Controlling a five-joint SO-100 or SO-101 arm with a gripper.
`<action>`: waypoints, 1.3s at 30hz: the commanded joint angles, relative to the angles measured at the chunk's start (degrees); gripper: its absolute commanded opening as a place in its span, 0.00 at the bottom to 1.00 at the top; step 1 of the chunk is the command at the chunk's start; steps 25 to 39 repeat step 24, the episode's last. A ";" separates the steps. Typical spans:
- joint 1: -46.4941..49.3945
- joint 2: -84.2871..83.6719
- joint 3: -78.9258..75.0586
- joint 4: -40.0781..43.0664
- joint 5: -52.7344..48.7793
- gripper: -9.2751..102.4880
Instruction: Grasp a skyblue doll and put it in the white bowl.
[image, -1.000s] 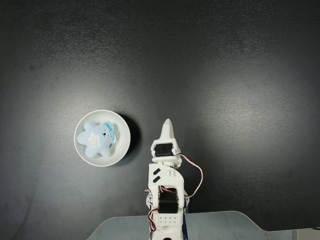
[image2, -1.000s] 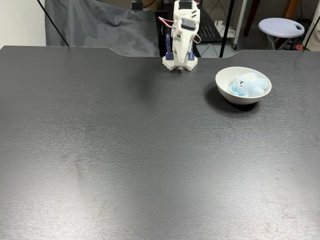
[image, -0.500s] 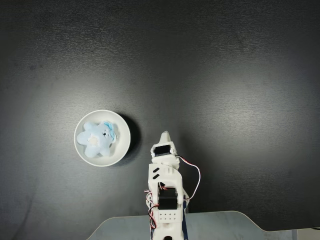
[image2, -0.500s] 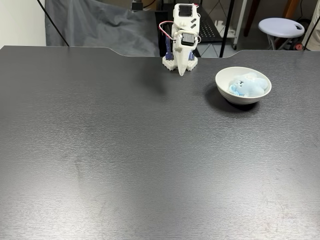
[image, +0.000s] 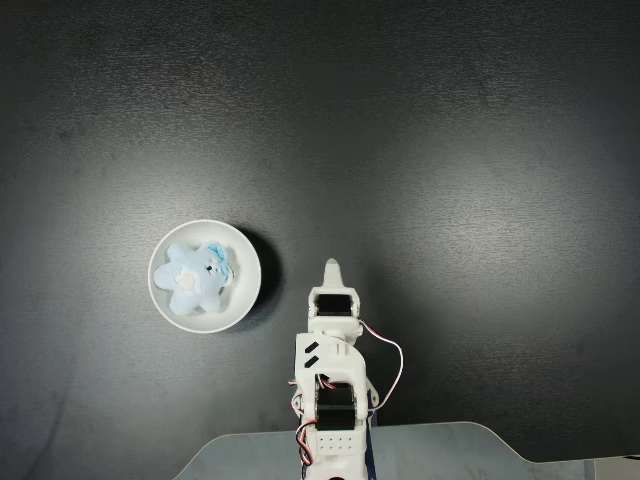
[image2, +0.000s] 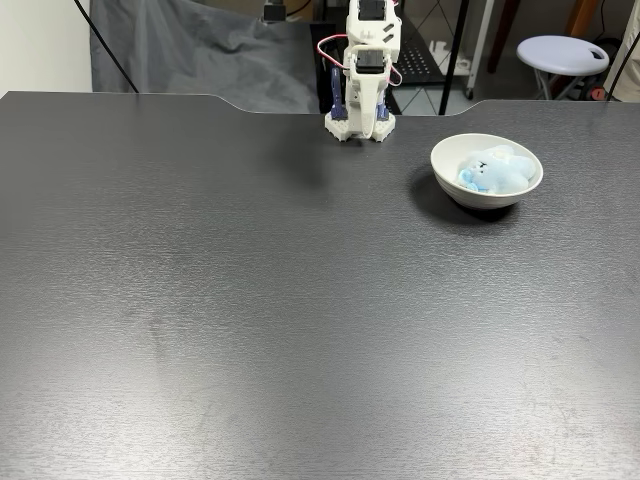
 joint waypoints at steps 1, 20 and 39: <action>-0.09 -0.44 -3.96 3.08 0.97 0.08; 0.44 -0.35 1.93 8.61 -3.87 0.08; 0.35 -0.35 2.02 8.61 -3.87 0.08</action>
